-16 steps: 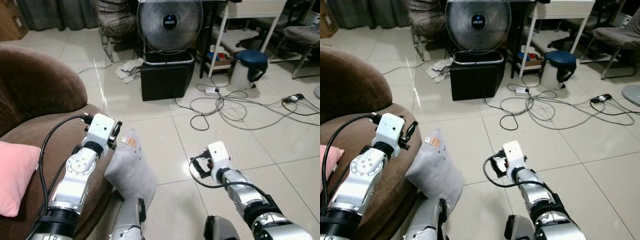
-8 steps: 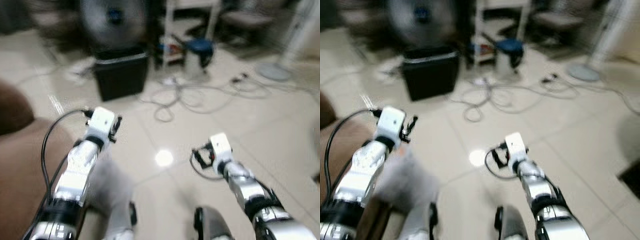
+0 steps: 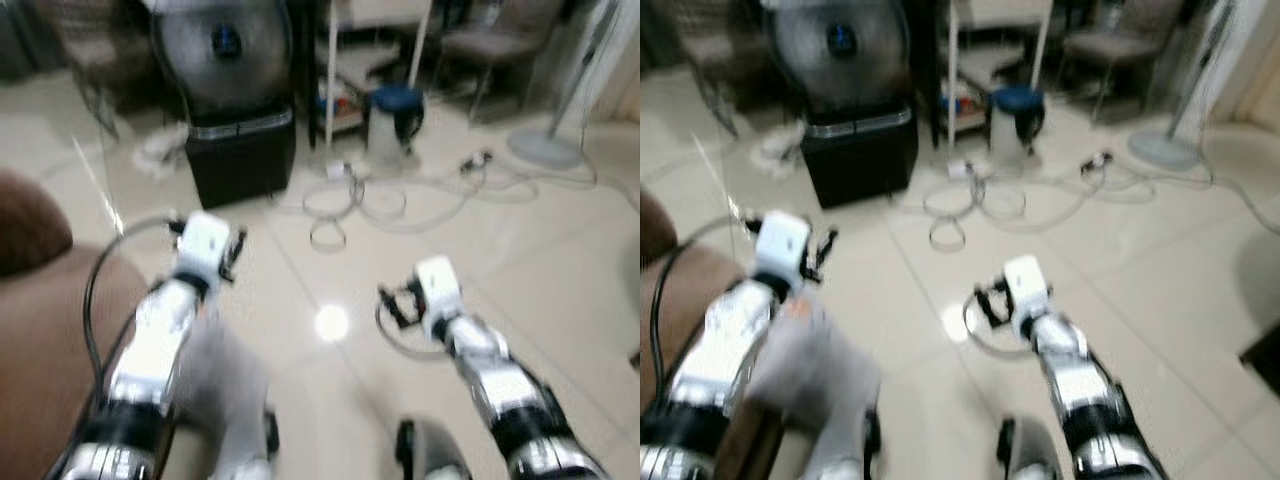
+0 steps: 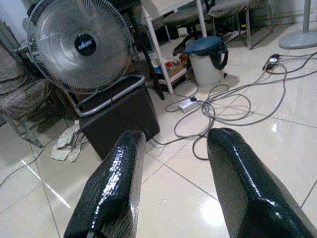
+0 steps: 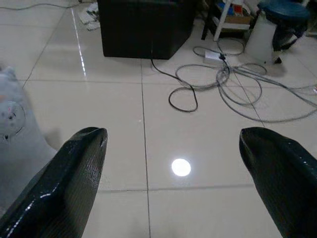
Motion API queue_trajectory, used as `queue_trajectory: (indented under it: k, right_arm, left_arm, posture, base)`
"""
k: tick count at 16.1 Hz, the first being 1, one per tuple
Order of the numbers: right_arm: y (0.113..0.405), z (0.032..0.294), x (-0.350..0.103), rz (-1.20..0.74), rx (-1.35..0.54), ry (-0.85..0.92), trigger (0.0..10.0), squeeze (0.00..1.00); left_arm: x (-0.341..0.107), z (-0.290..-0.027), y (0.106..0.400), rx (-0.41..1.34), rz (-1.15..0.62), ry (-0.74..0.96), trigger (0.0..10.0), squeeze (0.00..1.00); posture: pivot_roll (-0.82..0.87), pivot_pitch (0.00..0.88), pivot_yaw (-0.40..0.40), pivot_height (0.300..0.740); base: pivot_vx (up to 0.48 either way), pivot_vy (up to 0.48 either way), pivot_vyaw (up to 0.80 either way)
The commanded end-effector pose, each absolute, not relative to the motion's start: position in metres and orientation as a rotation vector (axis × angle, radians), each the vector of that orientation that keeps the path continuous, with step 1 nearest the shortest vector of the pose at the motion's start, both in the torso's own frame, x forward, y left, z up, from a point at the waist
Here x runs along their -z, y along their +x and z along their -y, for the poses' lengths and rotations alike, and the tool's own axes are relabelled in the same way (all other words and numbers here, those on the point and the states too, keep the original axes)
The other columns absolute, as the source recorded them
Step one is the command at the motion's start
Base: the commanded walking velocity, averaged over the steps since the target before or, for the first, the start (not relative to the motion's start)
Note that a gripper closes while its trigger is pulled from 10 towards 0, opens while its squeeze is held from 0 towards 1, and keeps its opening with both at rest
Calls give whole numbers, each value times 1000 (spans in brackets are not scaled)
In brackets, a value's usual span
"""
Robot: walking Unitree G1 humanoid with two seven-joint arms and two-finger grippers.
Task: Move the pillow to the sofa from floor
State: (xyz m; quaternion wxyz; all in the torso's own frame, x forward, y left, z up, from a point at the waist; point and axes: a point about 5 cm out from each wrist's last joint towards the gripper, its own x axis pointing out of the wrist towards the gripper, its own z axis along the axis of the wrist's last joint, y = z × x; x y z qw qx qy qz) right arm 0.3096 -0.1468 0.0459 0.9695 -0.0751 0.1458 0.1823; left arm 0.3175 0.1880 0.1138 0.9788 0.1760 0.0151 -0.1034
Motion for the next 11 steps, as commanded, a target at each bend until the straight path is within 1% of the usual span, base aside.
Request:
queue_trajectory:
  k: [1,4,9,11]
  right_arm:
    - [312,145,-52,-281,-355,-137,10000,0]
    - [307,143,-52,-304,-361,-144,10000,0]
    - [301,143,-52,-328,-354,-145,10000,0]
    - [300,144,-50,-342,-353,-149,10000,0]
  left_arm:
    - [-116,-190,318,210,-27,357,10000,0]
    - [-114,-189,317,220,-27,355,10000,0]
    - [-112,-187,316,228,-33,358,10000,0]
    - [-112,-186,315,229,-35,362,10000,0]
  posture:
    - [161,0,6,606]
    - [157,0,8,606]
    - [155,0,9,606]
    - [154,0,8,606]
  base:
    - [311,0,0]
    - [309,0,0]
    - [244,0,0]
    - [0,0,0]
